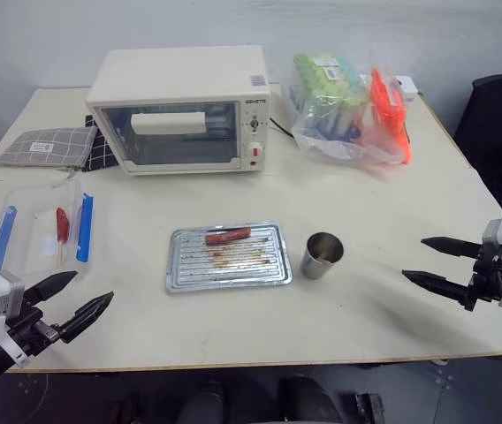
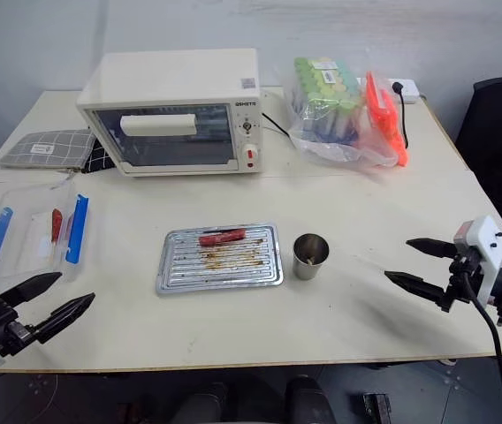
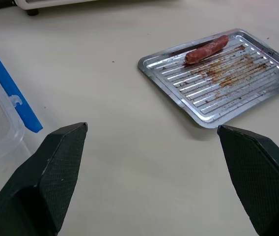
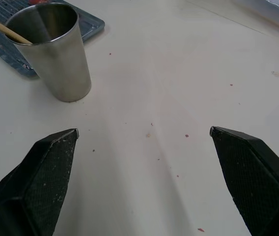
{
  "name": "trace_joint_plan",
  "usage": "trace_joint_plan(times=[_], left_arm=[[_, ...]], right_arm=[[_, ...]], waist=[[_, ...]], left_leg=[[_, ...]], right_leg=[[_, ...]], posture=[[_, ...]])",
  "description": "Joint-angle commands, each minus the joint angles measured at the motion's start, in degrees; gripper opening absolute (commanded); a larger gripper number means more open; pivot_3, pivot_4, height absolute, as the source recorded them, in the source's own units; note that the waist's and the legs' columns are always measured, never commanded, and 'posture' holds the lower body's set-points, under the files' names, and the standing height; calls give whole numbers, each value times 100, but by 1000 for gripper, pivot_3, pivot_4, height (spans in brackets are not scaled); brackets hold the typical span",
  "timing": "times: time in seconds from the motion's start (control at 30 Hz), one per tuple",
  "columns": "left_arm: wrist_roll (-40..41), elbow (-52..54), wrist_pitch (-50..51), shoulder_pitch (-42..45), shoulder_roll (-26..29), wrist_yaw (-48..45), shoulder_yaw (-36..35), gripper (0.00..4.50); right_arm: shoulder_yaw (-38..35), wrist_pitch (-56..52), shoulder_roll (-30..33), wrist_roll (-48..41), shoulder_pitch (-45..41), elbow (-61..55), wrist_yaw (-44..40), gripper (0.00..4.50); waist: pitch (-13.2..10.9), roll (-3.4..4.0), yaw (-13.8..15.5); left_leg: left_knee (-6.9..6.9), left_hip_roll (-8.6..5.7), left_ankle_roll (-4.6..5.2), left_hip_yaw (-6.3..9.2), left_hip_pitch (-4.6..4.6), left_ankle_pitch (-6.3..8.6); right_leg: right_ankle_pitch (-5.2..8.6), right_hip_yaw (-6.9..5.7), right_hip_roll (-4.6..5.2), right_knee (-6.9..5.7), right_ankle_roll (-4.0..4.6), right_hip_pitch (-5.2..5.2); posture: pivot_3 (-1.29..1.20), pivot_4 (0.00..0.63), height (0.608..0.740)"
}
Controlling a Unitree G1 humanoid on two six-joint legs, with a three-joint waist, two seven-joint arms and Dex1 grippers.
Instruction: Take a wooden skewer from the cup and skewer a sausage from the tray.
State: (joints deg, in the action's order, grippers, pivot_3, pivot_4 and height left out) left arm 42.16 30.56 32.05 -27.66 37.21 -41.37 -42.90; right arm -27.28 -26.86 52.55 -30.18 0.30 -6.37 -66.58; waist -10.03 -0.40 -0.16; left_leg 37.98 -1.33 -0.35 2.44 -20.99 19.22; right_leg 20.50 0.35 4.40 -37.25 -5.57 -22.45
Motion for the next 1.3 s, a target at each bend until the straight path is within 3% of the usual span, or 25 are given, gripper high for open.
trace_joint_plan(times=[0.03, 0.63, 0.83, 1.07, 1.3], left_arm=[[-93, 160, -146, -74, -70, 28, 68, 4472], [-279, -110, -145, 457, 57, 90, 449, 4472], [47, 8, 52, 554, 119, -68, 573, 4472], [1087, 105, 711, 943, 923, -933, 591, 4472], [1198, -34, 823, 1950, 1506, -1470, 1503, 4472]], right_arm=[[32, 201, 95, 107, -54, -47, 79, 4500], [308, 286, -285, 260, 110, -309, 805, 4500], [212, 330, -518, 227, 397, -661, 1179, 4500], [-205, -140, -782, -721, 1018, -2010, 1321, 4500], [32, -636, -1140, -1433, 976, -3068, 2087, 4500]], waist=[[0, 0, 4], [0, 0, 10], [0, 0, 10], [0, 0, 21], [0, 5, 7]], left_leg=[[0, 0, 0, 0, 0, 0], [3, 0, 0, 4, -3, 0], [3, 0, 0, 6, -4, 0], [4, 0, -1, 15, -8, 1], [0, 1, -2, 15, -6, 1]], right_leg=[[0, 0, 0, 0, 0, 0], [-1, -4, -1, 1, -2, 0], [-1, -5, -1, 1, -2, 0], [-1, -8, 0, 3, -2, 2], [-1, -8, -1, 3, -2, 1]], posture=[[0, 150, 740], [0, 150, 740], [0, 150, 740], [0, 150, 740], [0, 150, 740]])
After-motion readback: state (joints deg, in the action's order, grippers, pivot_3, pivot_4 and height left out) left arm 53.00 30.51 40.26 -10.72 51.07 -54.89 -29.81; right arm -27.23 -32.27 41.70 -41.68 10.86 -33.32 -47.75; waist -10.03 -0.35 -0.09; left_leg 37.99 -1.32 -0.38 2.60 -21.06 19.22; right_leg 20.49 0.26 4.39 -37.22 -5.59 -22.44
